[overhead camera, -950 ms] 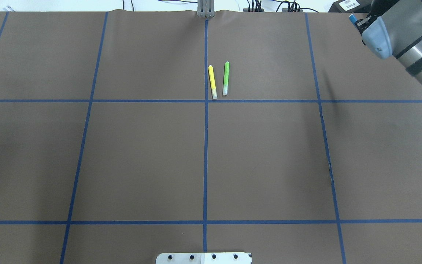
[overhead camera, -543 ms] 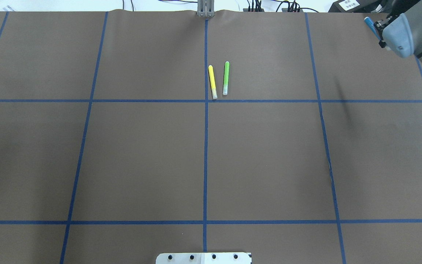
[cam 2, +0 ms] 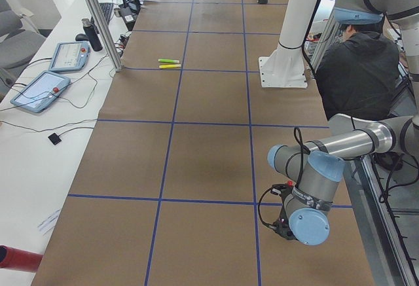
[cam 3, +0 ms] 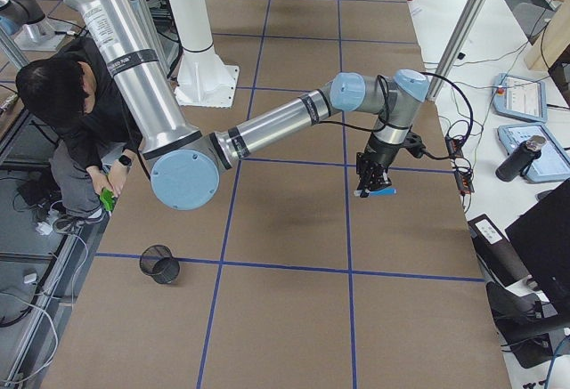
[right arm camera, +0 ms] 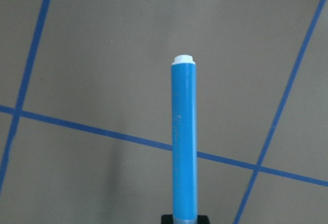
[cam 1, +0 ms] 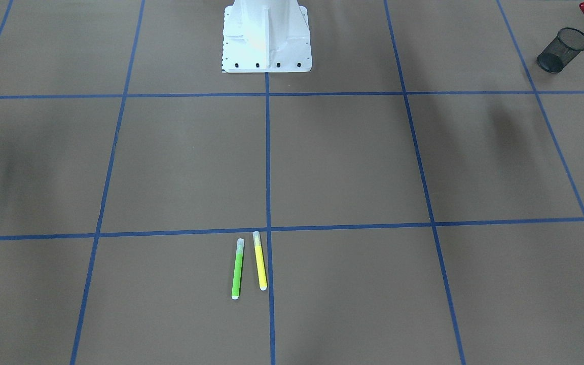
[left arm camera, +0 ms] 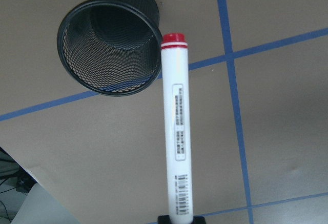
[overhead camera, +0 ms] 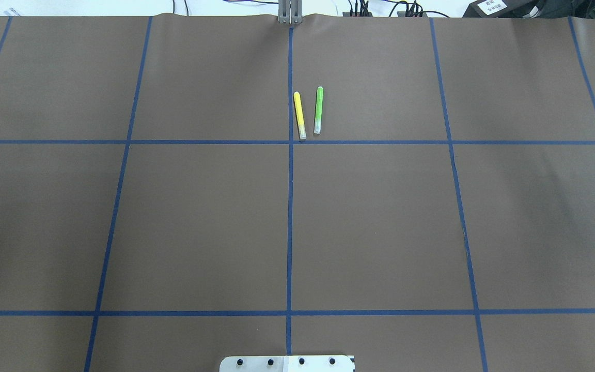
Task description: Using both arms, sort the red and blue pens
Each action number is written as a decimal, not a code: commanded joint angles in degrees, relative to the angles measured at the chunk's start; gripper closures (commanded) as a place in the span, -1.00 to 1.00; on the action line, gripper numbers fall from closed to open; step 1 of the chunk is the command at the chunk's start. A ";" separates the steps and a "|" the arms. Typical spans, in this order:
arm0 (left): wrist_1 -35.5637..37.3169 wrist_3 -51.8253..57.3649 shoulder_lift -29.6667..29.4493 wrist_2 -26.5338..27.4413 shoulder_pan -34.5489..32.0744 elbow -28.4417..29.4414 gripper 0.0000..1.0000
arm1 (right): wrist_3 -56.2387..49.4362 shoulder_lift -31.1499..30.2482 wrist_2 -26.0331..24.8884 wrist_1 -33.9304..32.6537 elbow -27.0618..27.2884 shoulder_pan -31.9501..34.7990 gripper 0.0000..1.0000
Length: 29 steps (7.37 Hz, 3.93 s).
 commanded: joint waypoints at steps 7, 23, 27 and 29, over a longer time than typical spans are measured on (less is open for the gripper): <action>3.56 0.56 0.42 -3.31 0.21 4.66 1.00 | -6.90 -8.89 -5.35 -15.47 10.02 4.47 1.00; -9.22 -0.22 -12.84 -4.99 0.30 -2.20 -1.00 | -9.18 -35.25 3.79 -15.03 14.06 12.74 1.00; -27.02 -7.69 -17.86 2.88 1.26 -5.28 -1.00 | -9.36 -45.10 7.66 -15.47 14.15 13.70 1.00; -33.34 -8.58 -17.69 4.68 1.53 -4.66 -1.00 | -10.58 -46.61 7.66 -18.35 14.33 15.36 1.00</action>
